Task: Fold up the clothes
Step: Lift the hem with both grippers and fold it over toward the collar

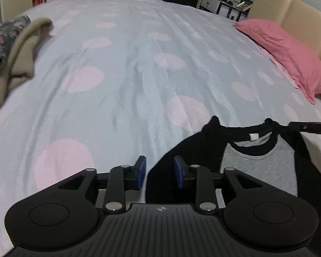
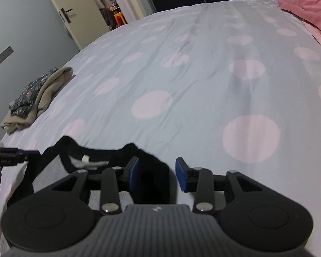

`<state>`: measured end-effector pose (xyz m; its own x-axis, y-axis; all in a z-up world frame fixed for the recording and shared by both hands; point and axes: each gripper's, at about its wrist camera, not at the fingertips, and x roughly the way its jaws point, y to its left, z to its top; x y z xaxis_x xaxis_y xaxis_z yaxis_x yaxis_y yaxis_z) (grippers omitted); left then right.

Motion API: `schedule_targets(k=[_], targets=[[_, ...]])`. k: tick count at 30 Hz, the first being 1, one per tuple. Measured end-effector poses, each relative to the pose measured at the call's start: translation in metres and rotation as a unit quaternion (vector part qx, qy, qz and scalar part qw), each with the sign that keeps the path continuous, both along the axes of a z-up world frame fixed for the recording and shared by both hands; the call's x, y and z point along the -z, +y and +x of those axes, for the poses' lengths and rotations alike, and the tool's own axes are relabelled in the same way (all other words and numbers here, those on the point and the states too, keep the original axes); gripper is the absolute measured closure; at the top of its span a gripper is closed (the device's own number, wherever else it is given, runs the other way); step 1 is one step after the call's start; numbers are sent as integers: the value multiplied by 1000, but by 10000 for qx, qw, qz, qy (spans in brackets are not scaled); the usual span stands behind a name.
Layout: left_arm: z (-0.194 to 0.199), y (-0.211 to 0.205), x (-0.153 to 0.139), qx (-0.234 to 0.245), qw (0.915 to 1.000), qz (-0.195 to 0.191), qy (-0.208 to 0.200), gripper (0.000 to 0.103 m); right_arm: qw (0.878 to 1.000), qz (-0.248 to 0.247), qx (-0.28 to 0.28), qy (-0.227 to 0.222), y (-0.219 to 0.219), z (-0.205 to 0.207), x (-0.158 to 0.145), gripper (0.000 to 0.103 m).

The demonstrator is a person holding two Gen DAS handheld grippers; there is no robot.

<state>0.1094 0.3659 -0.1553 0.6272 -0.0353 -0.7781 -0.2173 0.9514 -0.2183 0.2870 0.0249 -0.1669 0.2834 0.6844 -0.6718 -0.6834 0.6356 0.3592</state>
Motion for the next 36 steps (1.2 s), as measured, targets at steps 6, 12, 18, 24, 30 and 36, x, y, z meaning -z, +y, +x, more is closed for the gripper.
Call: schedule_targets(k=[6, 12, 18, 24, 30, 36], targets=[[2, -7, 2, 386, 9988, -232, -205, 100, 9975, -160, -693, 0, 18, -7, 6, 98], [-9, 9, -8, -14, 9966, -633, -531, 100, 9981, 167, -586, -82, 7, -8, -8, 98], [-30, 9, -26, 278, 9924, -805, -883, 100, 9950, 597, -798, -100, -13, -20, -31, 98], [-79, 1, -43, 557, 9865, -735, -1356, 100, 9890, 961, -1125, -84, -44, -46, -55, 98], [-138, -25, -37, 1066, 9801, -438, -1614, 100, 9825, 1216, -1411, 41, -84, -96, -59, 98], [-172, -56, -8, 1439, 9839, -298, -1013, 98, 9811, 638, -1796, 328, -101, -143, -21, 93]])
